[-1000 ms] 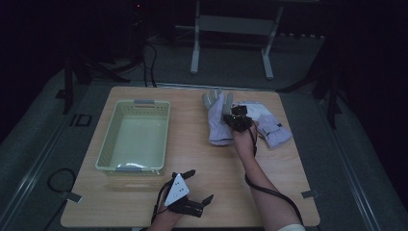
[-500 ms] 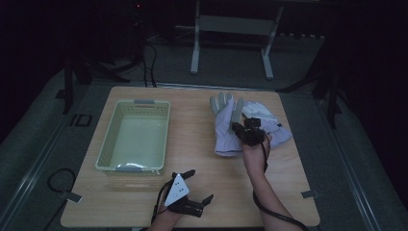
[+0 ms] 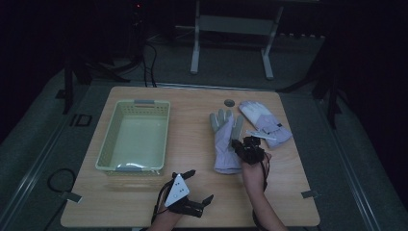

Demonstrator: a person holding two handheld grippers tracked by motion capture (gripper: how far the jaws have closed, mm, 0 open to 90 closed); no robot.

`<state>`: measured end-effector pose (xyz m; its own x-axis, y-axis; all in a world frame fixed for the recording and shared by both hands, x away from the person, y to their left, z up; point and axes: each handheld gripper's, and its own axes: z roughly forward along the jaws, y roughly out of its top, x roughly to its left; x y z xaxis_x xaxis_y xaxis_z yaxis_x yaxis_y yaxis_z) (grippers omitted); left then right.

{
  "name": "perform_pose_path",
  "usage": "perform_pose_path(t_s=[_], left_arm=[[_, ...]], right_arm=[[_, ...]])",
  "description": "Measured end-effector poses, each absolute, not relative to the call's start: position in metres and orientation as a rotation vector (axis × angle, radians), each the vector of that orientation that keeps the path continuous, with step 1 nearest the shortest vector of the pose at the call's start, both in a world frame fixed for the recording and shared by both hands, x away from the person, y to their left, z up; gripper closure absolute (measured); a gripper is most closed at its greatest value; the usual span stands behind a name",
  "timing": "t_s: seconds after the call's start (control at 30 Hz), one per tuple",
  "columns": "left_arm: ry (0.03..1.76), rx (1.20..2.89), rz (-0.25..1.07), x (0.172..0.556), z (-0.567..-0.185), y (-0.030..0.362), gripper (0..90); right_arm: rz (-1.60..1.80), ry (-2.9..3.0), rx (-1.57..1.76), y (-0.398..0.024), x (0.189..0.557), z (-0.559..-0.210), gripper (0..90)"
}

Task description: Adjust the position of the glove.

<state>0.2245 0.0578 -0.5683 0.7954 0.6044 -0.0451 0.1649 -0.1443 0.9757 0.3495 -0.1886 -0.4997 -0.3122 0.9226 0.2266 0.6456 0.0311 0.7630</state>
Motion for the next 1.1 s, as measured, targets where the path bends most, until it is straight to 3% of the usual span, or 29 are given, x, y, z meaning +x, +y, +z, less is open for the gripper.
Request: perform_pose_path(t_s=[0.73,0.93,1.1], left_arm=[[0.601,1.708,0.429,0.224,-0.568,0.057,0.0],[0.6,1.71,0.428,0.224,-0.568,0.057,0.0],[0.599,1.711,0.426,0.224,-0.568,0.057,0.0]], right_arm=[[1.102,2.027,1.643,-0.182,0.357,-0.543,84.4],[1.094,2.034,1.631,-0.181,0.356,-0.546,72.9],[1.134,2.024,1.569,-0.19,0.354,-0.527,61.0]])
